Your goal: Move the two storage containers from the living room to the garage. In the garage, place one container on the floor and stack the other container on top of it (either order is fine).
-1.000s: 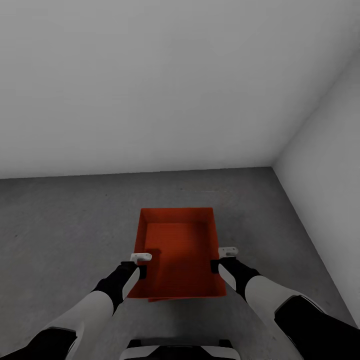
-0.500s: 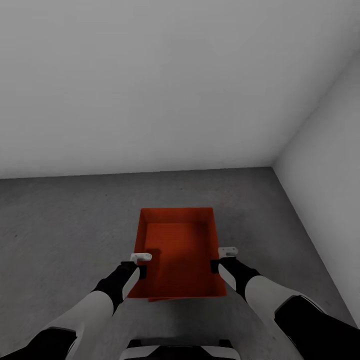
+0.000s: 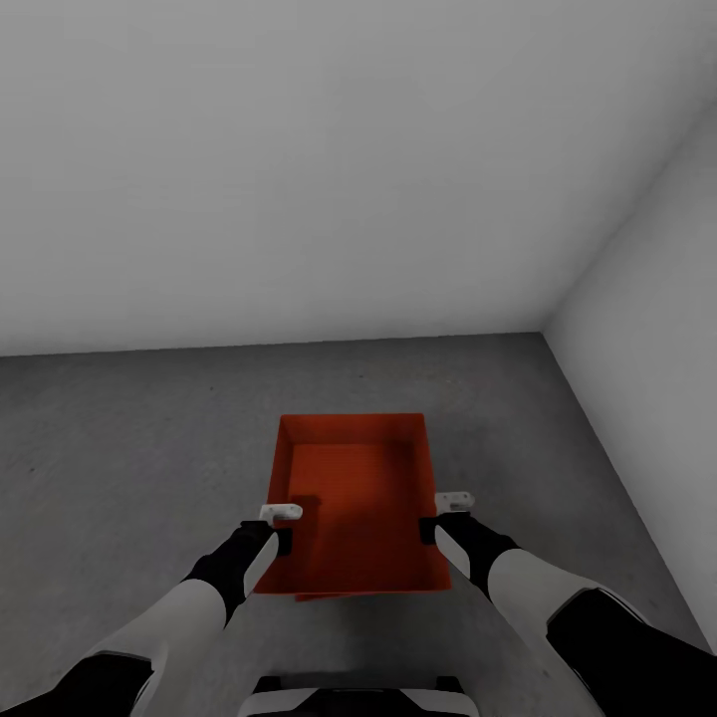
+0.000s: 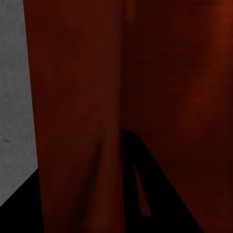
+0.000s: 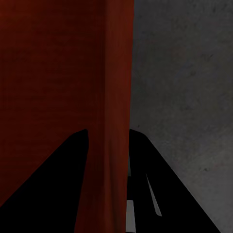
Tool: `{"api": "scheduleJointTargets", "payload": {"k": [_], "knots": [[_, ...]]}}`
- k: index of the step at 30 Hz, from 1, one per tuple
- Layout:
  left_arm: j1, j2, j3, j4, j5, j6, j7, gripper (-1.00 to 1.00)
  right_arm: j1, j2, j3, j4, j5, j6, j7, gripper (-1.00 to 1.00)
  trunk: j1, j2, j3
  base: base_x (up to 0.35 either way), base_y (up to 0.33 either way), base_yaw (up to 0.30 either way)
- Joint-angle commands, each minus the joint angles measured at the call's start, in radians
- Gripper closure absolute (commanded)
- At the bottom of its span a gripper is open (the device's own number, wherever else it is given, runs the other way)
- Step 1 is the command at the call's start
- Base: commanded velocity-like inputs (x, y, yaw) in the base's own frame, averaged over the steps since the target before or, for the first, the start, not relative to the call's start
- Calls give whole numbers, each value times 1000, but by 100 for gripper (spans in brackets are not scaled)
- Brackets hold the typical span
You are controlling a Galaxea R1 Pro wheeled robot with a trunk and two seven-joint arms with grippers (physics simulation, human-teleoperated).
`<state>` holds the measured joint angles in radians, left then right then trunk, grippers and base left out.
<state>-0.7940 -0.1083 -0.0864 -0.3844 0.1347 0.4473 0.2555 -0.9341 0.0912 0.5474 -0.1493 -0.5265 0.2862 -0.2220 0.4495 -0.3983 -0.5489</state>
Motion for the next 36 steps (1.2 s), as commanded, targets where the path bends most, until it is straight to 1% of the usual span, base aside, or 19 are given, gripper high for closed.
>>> {"api": "scheduleJointTargets", "payload": {"k": [1,36], "knots": [[-1,2,-15,-5,-7,6,11,100,0,-1,22,-1,-50,20,-2,100,1,-2,-1,0,0,0],[-1,2,-15,-5,-7,7,12,100,0,-1,22,-1,-50,21,-2,100,1,-2,-1,-15,0,0]]}}
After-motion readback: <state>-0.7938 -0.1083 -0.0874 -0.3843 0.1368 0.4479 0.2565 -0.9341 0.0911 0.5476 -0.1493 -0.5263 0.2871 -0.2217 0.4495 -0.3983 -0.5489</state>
